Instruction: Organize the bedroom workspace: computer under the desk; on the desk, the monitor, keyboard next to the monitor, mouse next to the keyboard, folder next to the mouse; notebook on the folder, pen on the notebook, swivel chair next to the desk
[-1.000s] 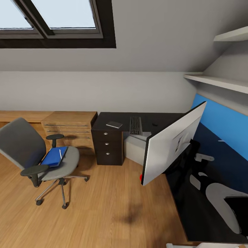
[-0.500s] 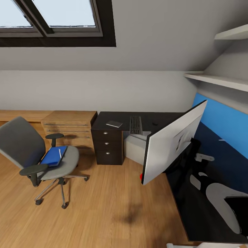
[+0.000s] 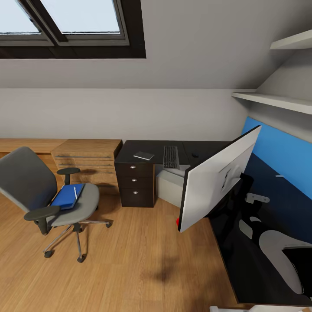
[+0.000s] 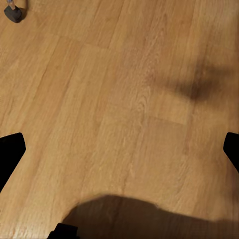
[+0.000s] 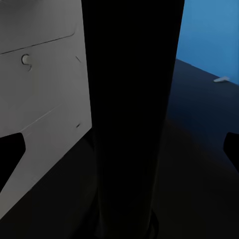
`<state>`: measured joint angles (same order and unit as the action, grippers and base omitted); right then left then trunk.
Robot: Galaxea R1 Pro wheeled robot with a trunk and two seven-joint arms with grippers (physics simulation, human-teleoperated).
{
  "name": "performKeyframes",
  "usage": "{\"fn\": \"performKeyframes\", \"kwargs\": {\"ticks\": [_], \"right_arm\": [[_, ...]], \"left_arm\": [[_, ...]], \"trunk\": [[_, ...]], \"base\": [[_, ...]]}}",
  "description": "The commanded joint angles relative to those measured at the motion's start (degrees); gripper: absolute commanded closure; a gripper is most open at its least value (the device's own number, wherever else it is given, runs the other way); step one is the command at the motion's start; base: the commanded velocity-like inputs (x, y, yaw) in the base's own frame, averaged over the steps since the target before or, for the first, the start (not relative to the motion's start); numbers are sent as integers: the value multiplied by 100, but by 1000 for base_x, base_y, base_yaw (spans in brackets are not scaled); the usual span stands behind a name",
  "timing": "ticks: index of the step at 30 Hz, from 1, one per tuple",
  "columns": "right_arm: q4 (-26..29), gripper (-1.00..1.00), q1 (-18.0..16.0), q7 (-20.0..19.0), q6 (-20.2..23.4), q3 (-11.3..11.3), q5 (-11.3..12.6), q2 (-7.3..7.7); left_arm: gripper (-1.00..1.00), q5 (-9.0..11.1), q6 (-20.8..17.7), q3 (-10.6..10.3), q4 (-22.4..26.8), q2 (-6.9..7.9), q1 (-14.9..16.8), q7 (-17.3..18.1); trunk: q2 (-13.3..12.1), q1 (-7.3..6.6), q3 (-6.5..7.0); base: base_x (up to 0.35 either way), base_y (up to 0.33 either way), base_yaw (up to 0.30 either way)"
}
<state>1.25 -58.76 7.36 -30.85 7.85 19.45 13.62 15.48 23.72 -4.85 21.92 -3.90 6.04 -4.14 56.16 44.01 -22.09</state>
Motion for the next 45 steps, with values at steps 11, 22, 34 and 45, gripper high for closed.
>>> {"fn": "performKeyframes", "kwargs": {"ticks": [11,22,34,45], "right_arm": [[-2,-100,2,28,-8,50,24,0],[-2,-100,5,28,-17,50,24,35],[-2,-100,5,28,-26,50,33,50],[-2,-100,5,28,-26,50,40,95]], "left_arm": [[-100,23,24,-59,-3,3,6,-35],[-100,19,27,-60,-3,3,4,-34],[-100,18,23,-60,-3,4,7,-34],[-100,16,19,-60,-3,3,3,-34]], "trunk": [[4,0,-6],[4,0,-6],[4,0,-6],[4,0,-6]], "base": [[121,0,0],[6,0,0],[0,-33,0],[0,-2,0]]}}
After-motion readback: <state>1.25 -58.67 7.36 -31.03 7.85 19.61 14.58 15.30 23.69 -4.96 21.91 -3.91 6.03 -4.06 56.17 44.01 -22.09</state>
